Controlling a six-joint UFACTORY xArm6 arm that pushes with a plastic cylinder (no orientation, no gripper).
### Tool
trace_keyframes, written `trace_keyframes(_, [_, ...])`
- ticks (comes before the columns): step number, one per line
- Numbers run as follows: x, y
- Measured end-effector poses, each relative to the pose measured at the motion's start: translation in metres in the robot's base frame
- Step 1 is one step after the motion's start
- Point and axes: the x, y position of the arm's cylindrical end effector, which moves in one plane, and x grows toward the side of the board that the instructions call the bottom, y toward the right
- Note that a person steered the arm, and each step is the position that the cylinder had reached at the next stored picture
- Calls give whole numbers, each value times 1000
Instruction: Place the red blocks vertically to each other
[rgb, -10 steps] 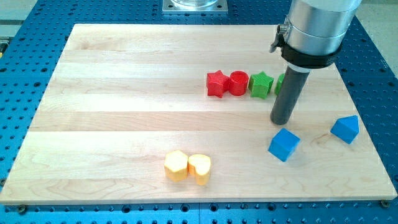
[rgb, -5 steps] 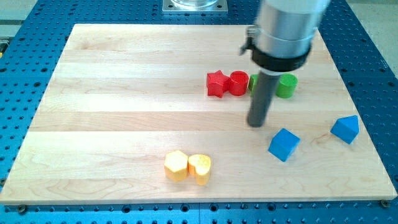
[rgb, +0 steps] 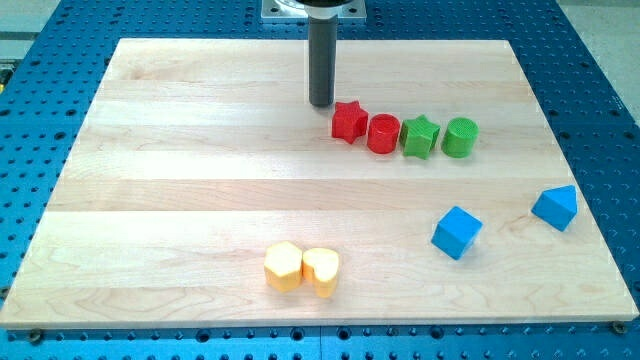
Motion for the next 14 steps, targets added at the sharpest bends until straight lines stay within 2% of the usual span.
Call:
trace_keyframes(2, [-30, 7])
trace_keyframes(3, [-25, 7])
trace_keyframes(4, [-9, 28])
trace_keyframes(5, [-9, 83])
trace_keyframes(6, [-2, 97])
trace_keyframes(11, [87, 90])
trace_keyframes(13, [113, 30])
trace_keyframes(14, [124, 20])
